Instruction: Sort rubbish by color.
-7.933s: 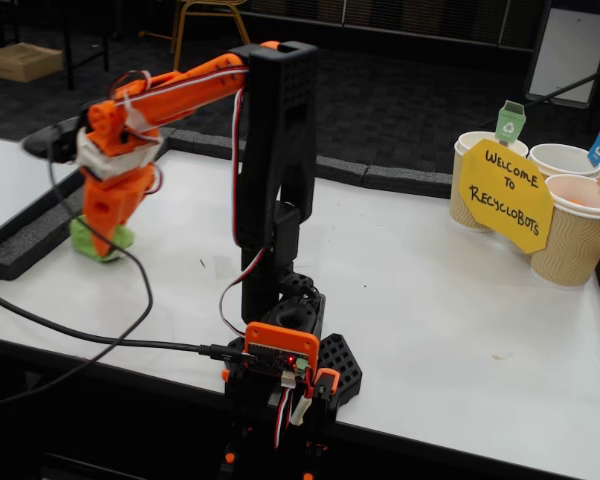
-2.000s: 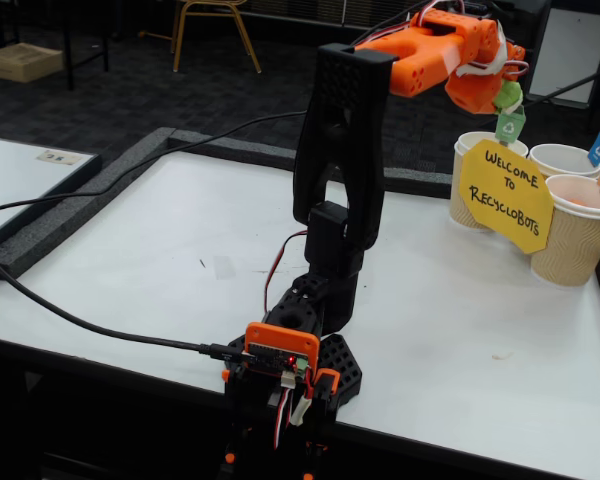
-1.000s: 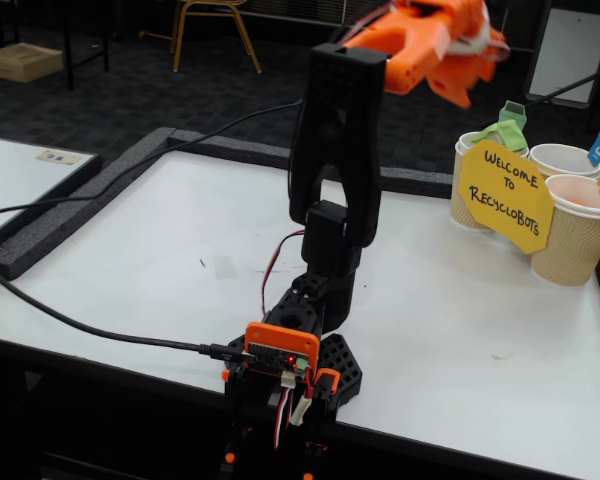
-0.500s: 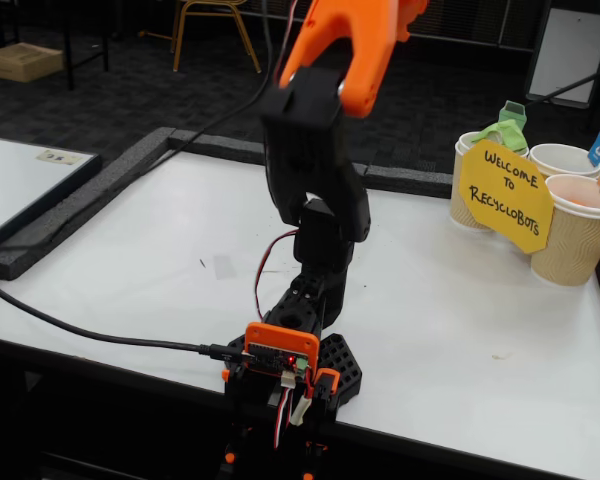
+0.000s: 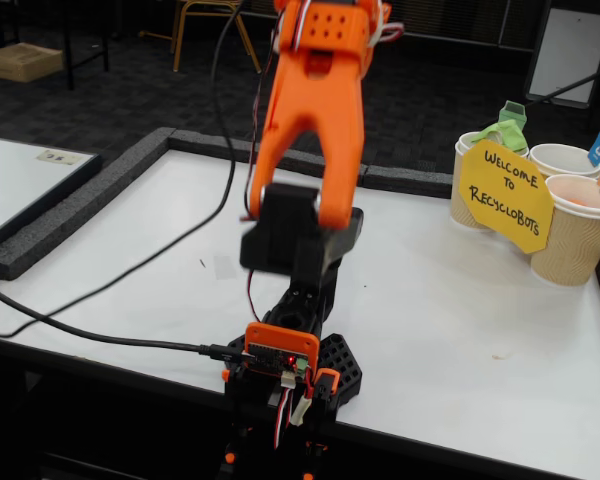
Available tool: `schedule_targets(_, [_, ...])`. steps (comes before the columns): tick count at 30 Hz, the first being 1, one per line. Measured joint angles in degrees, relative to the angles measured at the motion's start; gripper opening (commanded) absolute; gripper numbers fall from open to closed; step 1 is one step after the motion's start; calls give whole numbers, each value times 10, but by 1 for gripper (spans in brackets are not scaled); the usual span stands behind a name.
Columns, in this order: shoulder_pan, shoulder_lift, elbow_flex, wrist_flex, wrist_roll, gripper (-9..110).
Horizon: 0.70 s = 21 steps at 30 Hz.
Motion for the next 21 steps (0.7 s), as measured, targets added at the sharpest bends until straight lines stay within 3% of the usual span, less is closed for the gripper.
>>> schedule_targets(15, [-53,217,218,-55,-1,8])
schedule_targets(21, [-144,221,261,-55,-1,8])
